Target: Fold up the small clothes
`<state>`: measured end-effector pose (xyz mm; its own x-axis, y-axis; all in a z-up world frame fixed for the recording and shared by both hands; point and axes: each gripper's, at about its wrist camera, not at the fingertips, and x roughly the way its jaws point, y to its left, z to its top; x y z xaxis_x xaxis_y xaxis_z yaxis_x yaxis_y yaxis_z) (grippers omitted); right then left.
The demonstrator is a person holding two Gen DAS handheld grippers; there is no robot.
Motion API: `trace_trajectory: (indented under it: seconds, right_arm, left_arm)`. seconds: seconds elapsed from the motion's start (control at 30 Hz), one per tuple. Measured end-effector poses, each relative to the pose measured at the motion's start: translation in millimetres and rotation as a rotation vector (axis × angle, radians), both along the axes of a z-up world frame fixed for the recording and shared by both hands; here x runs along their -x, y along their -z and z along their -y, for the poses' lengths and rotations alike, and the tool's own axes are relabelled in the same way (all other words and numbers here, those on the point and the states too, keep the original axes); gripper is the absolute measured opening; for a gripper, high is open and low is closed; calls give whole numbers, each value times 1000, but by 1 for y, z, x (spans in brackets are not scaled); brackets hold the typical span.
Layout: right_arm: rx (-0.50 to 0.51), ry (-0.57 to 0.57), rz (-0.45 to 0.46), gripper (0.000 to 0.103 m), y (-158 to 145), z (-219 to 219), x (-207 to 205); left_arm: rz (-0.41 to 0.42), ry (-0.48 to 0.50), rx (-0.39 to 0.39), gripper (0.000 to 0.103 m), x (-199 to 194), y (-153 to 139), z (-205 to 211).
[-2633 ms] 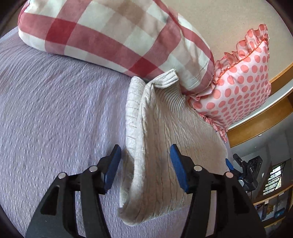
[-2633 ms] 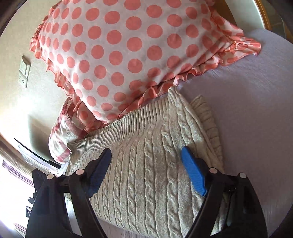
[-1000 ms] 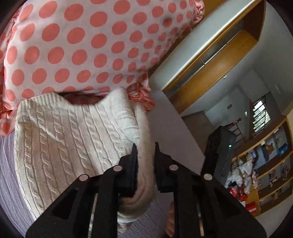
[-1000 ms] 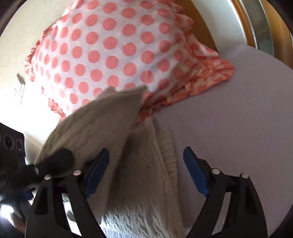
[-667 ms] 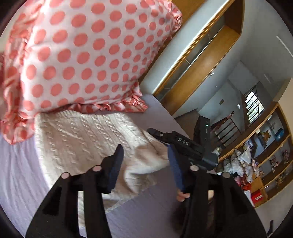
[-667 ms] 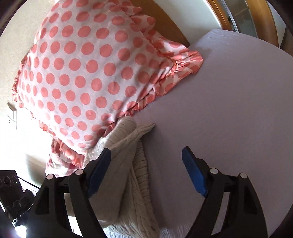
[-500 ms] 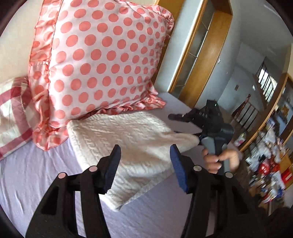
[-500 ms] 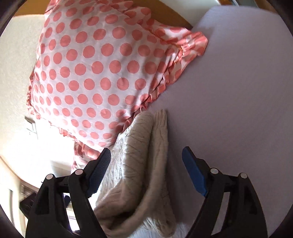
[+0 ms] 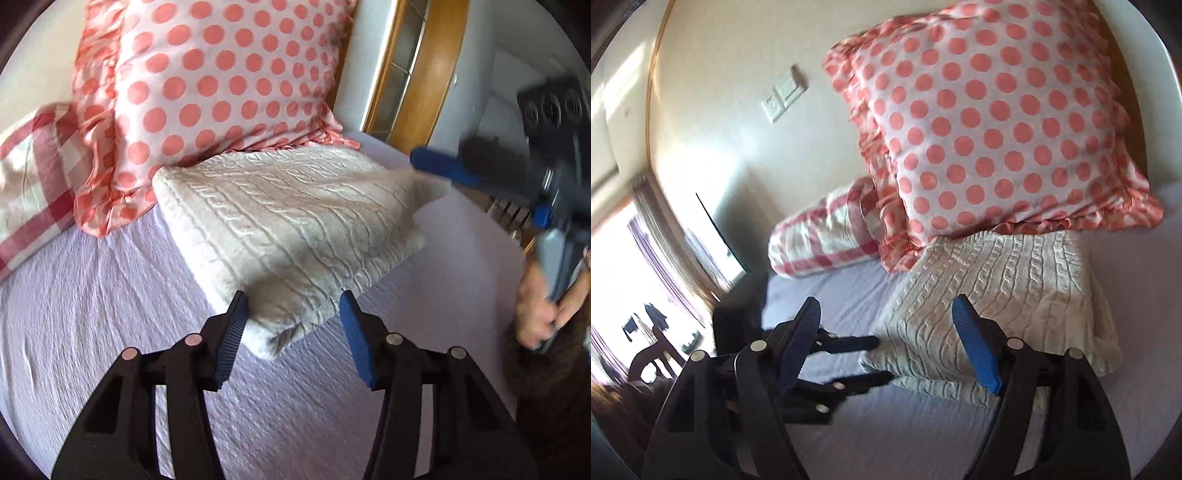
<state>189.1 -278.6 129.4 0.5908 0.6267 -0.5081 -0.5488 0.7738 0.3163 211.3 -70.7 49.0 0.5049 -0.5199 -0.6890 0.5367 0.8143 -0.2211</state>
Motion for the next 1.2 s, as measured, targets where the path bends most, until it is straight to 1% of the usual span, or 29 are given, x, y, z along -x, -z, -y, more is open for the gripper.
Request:
trace_trajectory:
  seconds: [0.03, 0.07, 0.1, 0.13, 0.17, 0.23, 0.3, 0.37, 0.47, 0.53, 0.6, 0.63, 0.67, 0.7, 0.73, 0.77, 0.83, 0.87, 0.9, 0.97, 1.0, 1.03, 1.13, 1.17, 1.2]
  right_arm:
    - [96, -14, 42, 73, 5, -14, 9]
    - [189, -29, 80, 69, 10, -29, 16]
    - [268, -53, 110, 65, 15, -43, 20]
    - [340, -76, 133, 55, 22, -56, 24]
    - [403, -90, 150, 50, 29, -67, 26]
    - [506, -100, 164, 46, 44, -80, 26]
    - [579, -99, 170, 46, 57, -83, 25]
    - [637, -83, 197, 46, 65, -85, 27]
    - [748, -38, 264, 46, 73, -95, 28]
    - [803, -37, 276, 46, 78, -102, 26]
    - [880, -31, 309, 43, 85, -110, 27]
    - [927, -32, 330, 40, 90, -114, 27]
    - [963, -27, 354, 29, 94, -117, 28]
    - [987, -9, 369, 21, 96, -119, 27]
    - [970, 4, 366, 13, 94, -119, 25]
    - [935, 16, 360, 10, 90, -117, 24]
    - [837, 42, 340, 8, 75, -113, 22]
    - [765, 44, 329, 8, 65, -111, 22]
    - [682, 40, 312, 8, 53, -108, 23]
    - [564, 3, 258, 8, 42, -108, 22]
    - [538, -16, 231, 8, 43, -110, 21]
    - [534, -31, 193, 8, 49, -114, 19]
    - [583, -34, 91, 9, 71, -119, 13]
    - [560, -30, 66, 10, 69, -115, 15]
    - [512, -27, 42, 11, 62, -108, 17]
  left_arm:
    - [-7, -32, 55, 54, 2, -5, -19]
    - [0, -65, 97, 57, 5, -10, -38]
    - [13, -99, 124, 58, 9, -14, -54]
    - [23, -136, 146, 60, 11, -16, -71]
    - [21, -172, 171, 62, 13, -16, -87]
    - [-1, -223, 226, 62, 15, -13, -113]
    - [-28, -261, 267, 63, 14, -6, -131]
    - [-43, -280, 293, 63, 14, -1, -143]
    - [-76, -292, 337, 63, 10, 7, -151]
    - [-96, -292, 357, 63, 8, 12, -153]
    - [-112, -295, 373, 63, 8, 15, -155]
    - [-118, -297, 386, 64, 8, 16, -157]
    - [-120, -301, 397, 64, 9, 16, -159]
    - [-121, -305, 409, 64, 9, 16, -161]
    - [-124, -310, 421, 65, 10, 16, -164]
    - [-128, -315, 432, 65, 9, 17, -166]
    - [-140, -323, 456, 65, 8, 19, -170]
    - [-140, -332, 466, 65, 8, 20, -173]
    - [-144, -335, 479, 65, 8, 21, -175]
    - [-151, -340, 497, 65, 7, 22, -178]
    - [-155, -342, 502, 65, 7, 23, -179]
    - [-157, -344, 504, 65, 7, 23, -180]
    - [-156, -338, 504, 65, 7, 23, -179]
    - [-153, -333, 500, 65, 7, 23, -178]
    - [-147, -320, 495, 65, 7, 21, -176]
